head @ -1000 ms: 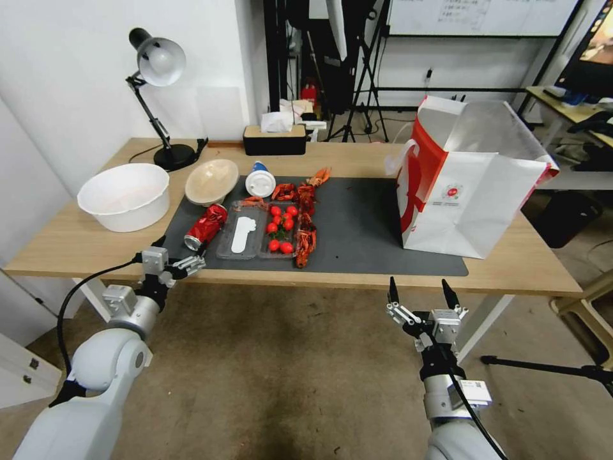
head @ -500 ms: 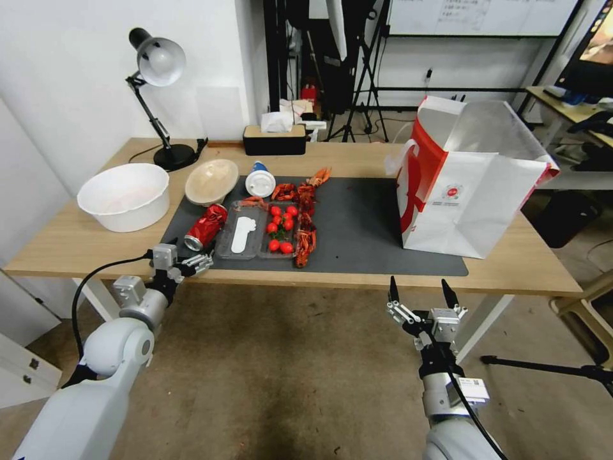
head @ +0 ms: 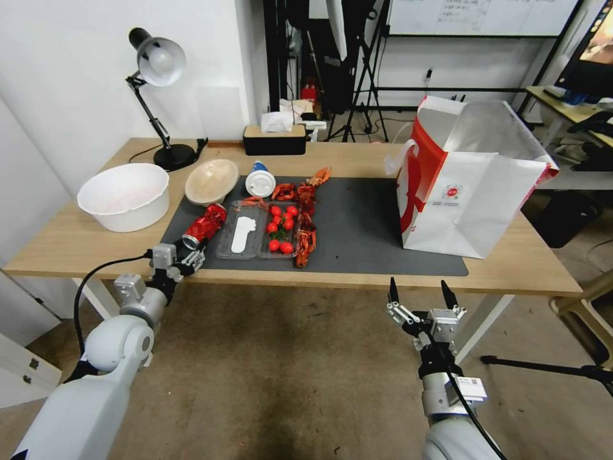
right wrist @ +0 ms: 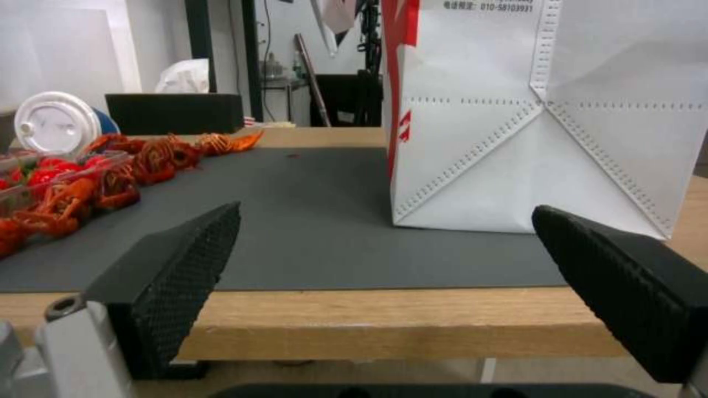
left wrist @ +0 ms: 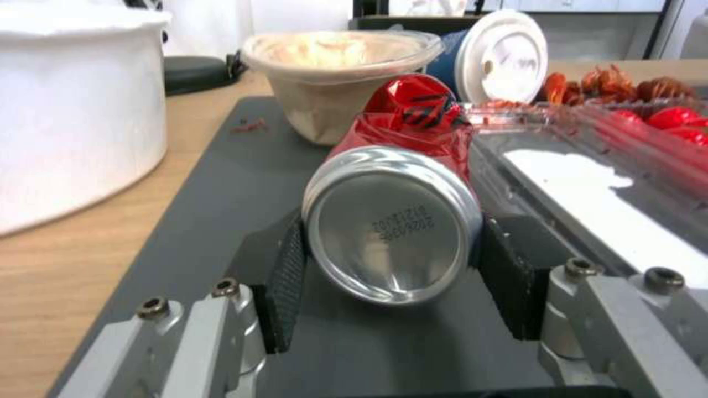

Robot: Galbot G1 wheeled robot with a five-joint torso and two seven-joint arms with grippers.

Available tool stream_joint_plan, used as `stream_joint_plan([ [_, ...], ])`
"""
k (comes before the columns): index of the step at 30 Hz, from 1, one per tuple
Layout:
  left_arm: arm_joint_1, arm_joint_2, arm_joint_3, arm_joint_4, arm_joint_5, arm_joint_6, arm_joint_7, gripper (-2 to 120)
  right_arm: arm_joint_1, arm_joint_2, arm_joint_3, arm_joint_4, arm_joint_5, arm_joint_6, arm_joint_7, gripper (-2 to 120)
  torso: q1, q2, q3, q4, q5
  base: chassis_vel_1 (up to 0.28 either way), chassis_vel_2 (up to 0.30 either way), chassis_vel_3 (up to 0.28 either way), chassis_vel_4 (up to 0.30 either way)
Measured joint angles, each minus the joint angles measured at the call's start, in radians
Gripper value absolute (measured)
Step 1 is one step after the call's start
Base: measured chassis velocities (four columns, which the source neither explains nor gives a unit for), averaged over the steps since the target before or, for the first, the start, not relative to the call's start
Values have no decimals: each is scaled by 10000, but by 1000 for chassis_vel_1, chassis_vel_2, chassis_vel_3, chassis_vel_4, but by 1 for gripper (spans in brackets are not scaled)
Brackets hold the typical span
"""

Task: Pick up the trash from the table and place it into the takeout bag.

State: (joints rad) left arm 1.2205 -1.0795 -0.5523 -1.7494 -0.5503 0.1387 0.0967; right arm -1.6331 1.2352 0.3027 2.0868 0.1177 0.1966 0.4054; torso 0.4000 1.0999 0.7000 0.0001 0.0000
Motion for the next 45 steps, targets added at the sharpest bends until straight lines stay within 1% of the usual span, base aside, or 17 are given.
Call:
stream_joint_plan([
  [6, 132, 140, -154, -407, -106, -86, 190, 51, 8, -9, -3, -1, 3, 7, 6, 99, 1, 0, -2, -1, -1, 0, 0, 0, 0],
  [9, 239, 306, -334, -757, -239, -72, 331, 51, -9, -5, -2, 12, 4, 10, 10, 99, 0, 0, -1, -1, -1, 0, 0, 0, 0],
  [16, 783, 1005, -684, -1803, -750, 16, 625, 51, -74, 51, 7, 57, 4, 31, 11, 100, 0, 0, -1, 1, -1, 0, 0, 0, 0],
  [17, 783, 1005, -684, -1803, -750, 16, 625, 51, -74, 51, 7, 57, 4, 31, 11, 100, 0, 0, -1, 1, -1, 0, 0, 0, 0],
  [20, 736, 1176, -625, -2280, -1161, 117, 592, 51, -70, 88, 2, 62, 0, 34, 11, 100, 0, 0, -2, 1, 0, 0, 0, 0, 0],
  [22, 728, 1182, -617, -2296, -1179, 119, 590, 51, -69, 91, 0, 63, -1, 34, 11, 100, 0, 0, -2, 1, 0, 0, 0, 0, 0],
  [26, 469, 1332, -374, -2646, -1540, 134, 480, 51, -47, 92, -30, 69, -3, 34, 6, 100, 0, 0, -2, -4, 0, 0, 0, 0, 0],
  [29, 75, 1739, 115, -2956, -2217, 135, 438, 51, 85, 5, -130, 34, 0, 35, -11, 100, 0, 0, -1, 1, 1, 0, 0, 0, 0],
  [31, -28, 1822, 229, -2987, -2342, 134, 442, 51, 107, -15, -149, 21, 1, 34, -15, 100, -1, 0, -1, 3, 2, 0, 0, 0, 0],
  [33, -490, 2190, 777, -3033, -2789, 132, 450, 51, 147, -64, -169, 3, 6, 35, -32, 100, 0, 0, -1, 2, -3, 0, 0, 0, 0],
  [37, -792, 2390, 1120, -3027, -2968, 134, 458, 51, 146, -75, -169, 2, 7, 34, -36, 100, 0, 0, 0, 2, -3, 0, 0, 0, 0],
  [38, -1050, 2536, 1386, -3013, -3096, 117, 475, 51, 143, -80, -164, 3, 10, 33, -38, 100, 0, 0, 0, -3, 2, 0, 0, 0, 0],
  [40, -1201, 2612, 1548, -2995, -3170, 103, 492, 51, 141, -79, -161, 3, 10, 33, -38, 100, 0, 1, 0, -5, 4, 0, 0, 0, 0],
  [42, -1890, 2886, 2198, -2858, -3493, 58, 569, 51, 123, -83, -140, 4, 12, 33, -39, 100, 0, 0, 1, -1, -1, 0, 0, 0, 0],
  [43, -1890, 2886, 2198, -2858, -3493, 58, 569, 51, 123, -83, -140, 4, 12, 33, -39, 100, 0, 0, 1, -1, -1, 0, 0, 0, 0],
  [44, -2695, 3088, 2821, -2688, -3815, -84, 661, 51, 104, -81, -116, 4, 13, 33, -40, 100, 0, 0, 0, -3, 3, 0, 0, 0, 0],
  [45, -2985, 3135, 3055, -2606, -3911, -146, 717, 51, 100, -80, -112, 4, 13, 33, -39, 100, 0, 0, 0, -1, 4, 0, 0, 0, 0],
])
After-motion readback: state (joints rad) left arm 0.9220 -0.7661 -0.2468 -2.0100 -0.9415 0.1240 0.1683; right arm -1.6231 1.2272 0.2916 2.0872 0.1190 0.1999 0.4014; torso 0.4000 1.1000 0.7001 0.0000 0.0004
